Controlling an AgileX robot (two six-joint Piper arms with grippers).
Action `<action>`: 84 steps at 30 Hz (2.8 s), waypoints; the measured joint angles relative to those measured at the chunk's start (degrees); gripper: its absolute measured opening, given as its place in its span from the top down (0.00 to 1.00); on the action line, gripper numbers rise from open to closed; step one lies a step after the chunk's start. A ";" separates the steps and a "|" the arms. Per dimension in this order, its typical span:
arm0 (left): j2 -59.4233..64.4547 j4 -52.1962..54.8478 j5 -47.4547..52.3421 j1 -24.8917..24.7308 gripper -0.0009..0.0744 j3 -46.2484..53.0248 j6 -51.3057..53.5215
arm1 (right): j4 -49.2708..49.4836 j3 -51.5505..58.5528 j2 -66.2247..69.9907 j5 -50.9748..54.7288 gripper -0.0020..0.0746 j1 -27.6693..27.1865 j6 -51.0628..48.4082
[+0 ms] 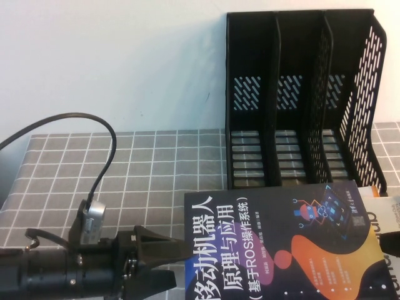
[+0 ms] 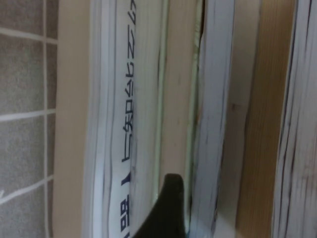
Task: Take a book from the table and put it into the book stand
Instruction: Push book with right arm, then pick up the book with your left arm, then place the book on the book shelf
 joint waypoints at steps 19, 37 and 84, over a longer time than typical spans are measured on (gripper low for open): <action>0.03 -0.44 0.76 -1.24 0.15 -3.45 -0.27 | 3.61 -0.58 5.62 -3.18 0.98 5.76 -1.29; -0.36 -0.25 1.00 -1.24 0.84 -4.08 1.28 | 3.06 -0.58 4.96 -3.54 0.98 5.86 -3.85; -0.29 97.78 -29.05 -26.12 0.84 -63.10 -96.41 | -9.68 -0.48 -22.15 4.86 0.98 6.13 2.46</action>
